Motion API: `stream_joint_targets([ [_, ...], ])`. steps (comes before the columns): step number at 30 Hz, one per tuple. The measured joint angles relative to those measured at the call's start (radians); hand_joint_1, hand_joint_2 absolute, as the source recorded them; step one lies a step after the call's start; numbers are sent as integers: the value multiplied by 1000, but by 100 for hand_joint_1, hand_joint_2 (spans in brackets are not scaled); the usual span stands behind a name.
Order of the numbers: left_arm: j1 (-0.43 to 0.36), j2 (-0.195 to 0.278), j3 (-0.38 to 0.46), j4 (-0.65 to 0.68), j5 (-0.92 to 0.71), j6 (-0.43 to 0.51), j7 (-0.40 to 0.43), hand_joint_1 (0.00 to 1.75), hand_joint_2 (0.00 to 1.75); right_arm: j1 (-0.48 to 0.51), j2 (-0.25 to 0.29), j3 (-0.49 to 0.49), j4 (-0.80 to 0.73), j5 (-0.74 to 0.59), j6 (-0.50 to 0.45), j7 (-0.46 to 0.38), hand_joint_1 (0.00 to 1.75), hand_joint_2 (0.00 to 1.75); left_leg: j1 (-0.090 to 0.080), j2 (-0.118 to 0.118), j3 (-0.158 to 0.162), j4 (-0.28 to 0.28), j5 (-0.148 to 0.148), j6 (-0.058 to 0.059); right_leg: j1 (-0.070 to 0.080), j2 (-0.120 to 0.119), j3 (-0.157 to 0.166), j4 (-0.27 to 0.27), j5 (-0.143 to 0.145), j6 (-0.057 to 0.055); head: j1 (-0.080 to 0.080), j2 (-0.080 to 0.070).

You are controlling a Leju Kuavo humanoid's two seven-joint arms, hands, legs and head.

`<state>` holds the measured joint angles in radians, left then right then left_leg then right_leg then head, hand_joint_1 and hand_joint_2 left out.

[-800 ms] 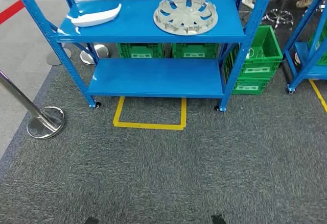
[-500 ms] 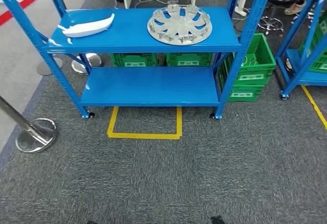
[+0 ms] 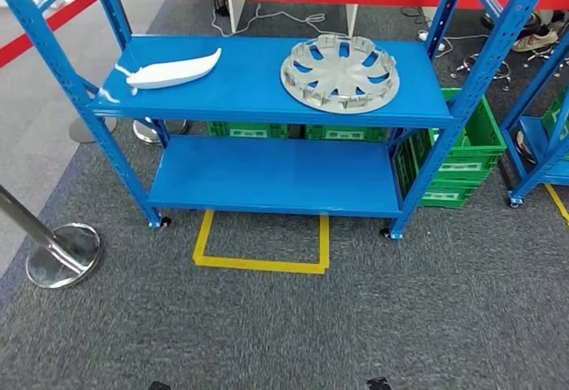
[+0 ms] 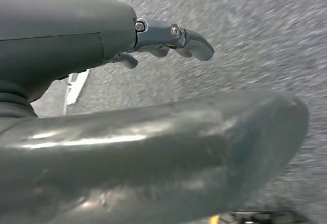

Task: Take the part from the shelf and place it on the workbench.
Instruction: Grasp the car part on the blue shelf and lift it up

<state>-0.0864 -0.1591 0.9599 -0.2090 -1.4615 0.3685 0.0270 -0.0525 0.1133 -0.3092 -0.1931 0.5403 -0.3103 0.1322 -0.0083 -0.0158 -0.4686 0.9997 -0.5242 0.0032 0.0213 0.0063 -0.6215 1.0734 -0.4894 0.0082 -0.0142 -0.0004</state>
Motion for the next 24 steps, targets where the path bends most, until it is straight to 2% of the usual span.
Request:
stream_joint_targets([
  [1, -1, -1, 0, 0, 2, 2, -3, 0, 0, -2, 0, -2, 1, 0, -1, 0, 0, 0, 0, -1, 12, 4, -5, -6, 3, 1, 6, -13, 28, -6, 0, 0],
  [3, -6, -4, 0, 0, 4, 6, -8, 0, 0, -10, -1, -4, 1, 1, -2, -1, 0, 0, -1, -2, 24, 16, -5, -17, 1, 4, 31, -29, 43, -14, -1, 0],
  [4, -8, -5, 0, 0, 2, 6, -10, 0, 0, -14, -1, -5, 1, 1, -2, -1, 0, 0, -1, -1, 22, 33, -8, -22, -3, 5, 40, -38, 49, -17, -2, 0],
  [5, -12, -5, 0, 0, 0, 6, -10, 0, 0, -18, -1, -5, 1, 1, -2, -2, 0, 0, -1, 0, 10, 58, -24, -25, -7, 6, 49, -45, 51, -19, -5, 0],
  [6, -15, -5, 0, 0, -2, 6, -11, 0, 0, -20, -1, -5, 1, 1, -2, -2, 0, 0, 1, 1, -13, 97, -50, -30, -10, 5, 53, -51, 51, -20, -7, 0],
  [8, -16, -6, 0, 0, -4, 6, -12, 0, 0, -20, -2, -5, 1, 1, -2, -2, 0, 0, 8, 2, -84, 198, -107, -42, -15, 6, 54, -55, 47, -19, -11, 0],
  [9, -14, -6, 0, 0, -5, 6, -12, 0, 0, -17, -2, -5, 1, 1, -2, -2, 0, 0, 13, 2, -116, 233, -118, -48, -18, 7, 54, -55, 44, -17, -10, 0],
  [10, -11, -6, 0, 0, -4, 6, -12, 0, 0, -14, -2, -6, 1, 2, -2, -1, 0, 0, 17, 2, -135, 241, -108, -54, -22, 7, 56, -55, 40, -13, -10, 0],
  [11, -8, -6, 0, 0, -4, 6, -12, 0, 0, -12, -2, -6, 1, 2, -2, -1, 0, 0, 22, 3, -139, 217, -74, -61, -26, 8, 60, -54, 36, -8, -10, 0],
  [13, -5, -6, 1, 1, -5, 6, -12, 0, 0, -10, -2, -7, 1, 2, -2, -1, 0, 0, 34, 3, -117, 110, 24, -80, -36, 10, 71, -52, 25, 7, -12, 0],
  [14, -4, -7, 0, 1, -5, 6, -12, 0, 0, -11, -2, -8, 1, 2, -2, -1, 0, 0, 36, 4, -106, 56, 48, -84, -38, 11, 72, -50, 21, 15, -15, 0],
  [15, -4, -7, 0, 1, -5, 6, -12, 0, 0, -13, -3, -8, 1, 3, -2, -1, 0, 0, 37, 5, -100, 22, 64, -80, -38, 12, 72, -48, 17, 23, -18, 0],
  [17, -2, -7, 0, 2, -6, 6, -12, 0, 0, -13, -4, -9, 1, 2, -2, -1, 0, 0, 35, 6, -101, 2, 61, -58, -35, 12, 66, -48, 13, 34, -19, 0],
  [18, -1, -7, 0, 1, -6, 6, -12, 0, 0, -13, -4, -10, 1, 2, -3, -1, 0, 0, 36, 5, -103, 5, 69, -49, -35, 11, 67, -51, 12, 34, -17, 0],
  [21, 0, -8, 0, 1, -9, 5, -10, 0, 0, -12, -4, -12, 1, 1, -3, -1, 0, 0, 36, 3, -103, 4, 68, -42, -34, 11, 77, -63, 15, 25, -13, 0],
  [24, -1, -8, 0, 1, -11, 0, -6, 0, 0, -14, -4, -12, 1, 1, -1, -1, 0, 0, 34, 3, -99, 4, 62, -32, -33, 9, 87, -76, 15, 24, -12, 0],
])
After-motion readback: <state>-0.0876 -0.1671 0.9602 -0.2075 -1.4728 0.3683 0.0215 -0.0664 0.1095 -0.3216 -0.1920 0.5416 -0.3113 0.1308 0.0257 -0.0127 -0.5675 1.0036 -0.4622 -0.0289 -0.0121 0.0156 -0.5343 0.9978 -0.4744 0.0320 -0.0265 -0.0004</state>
